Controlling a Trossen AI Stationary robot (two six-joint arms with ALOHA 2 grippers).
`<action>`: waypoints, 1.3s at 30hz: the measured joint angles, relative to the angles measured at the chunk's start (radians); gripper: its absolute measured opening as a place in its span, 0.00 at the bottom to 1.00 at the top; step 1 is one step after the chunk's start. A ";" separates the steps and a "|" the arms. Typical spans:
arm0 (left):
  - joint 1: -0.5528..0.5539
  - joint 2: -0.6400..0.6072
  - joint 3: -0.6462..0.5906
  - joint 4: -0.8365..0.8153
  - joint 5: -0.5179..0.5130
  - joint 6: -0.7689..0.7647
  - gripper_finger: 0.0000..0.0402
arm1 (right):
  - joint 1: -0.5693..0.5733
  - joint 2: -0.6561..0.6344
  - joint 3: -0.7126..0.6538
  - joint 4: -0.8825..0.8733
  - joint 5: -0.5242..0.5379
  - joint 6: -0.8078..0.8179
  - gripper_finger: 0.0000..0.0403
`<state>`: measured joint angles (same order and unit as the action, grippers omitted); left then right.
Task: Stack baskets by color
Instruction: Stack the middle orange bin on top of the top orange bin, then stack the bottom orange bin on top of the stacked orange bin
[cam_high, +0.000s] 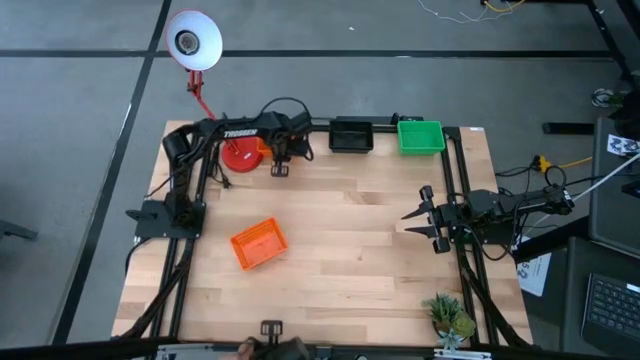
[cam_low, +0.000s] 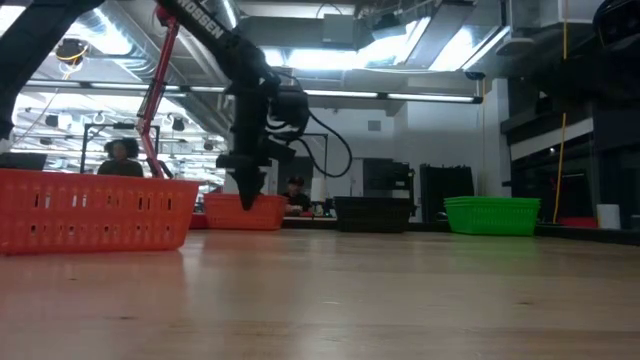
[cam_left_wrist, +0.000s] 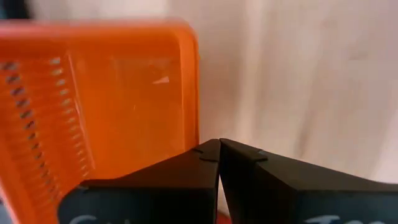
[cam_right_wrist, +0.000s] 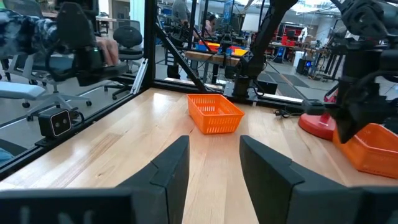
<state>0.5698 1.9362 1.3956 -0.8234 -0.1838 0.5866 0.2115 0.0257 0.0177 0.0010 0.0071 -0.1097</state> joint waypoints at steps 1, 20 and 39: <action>0.011 0.000 0.000 0.007 -0.003 0.001 0.00 | 0.000 0.000 0.000 0.000 0.000 0.000 0.36; -0.116 -0.137 0.093 -0.192 0.076 -0.267 0.00 | 0.000 0.000 0.000 0.000 0.000 0.000 0.36; -0.490 -0.496 0.094 -0.570 -0.033 -0.966 0.27 | 0.000 0.000 0.000 0.000 0.000 0.000 0.36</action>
<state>0.0795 1.4402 1.4893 -1.3931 -0.2165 -0.3795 0.2115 0.0257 0.0177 0.0006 0.0071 -0.1097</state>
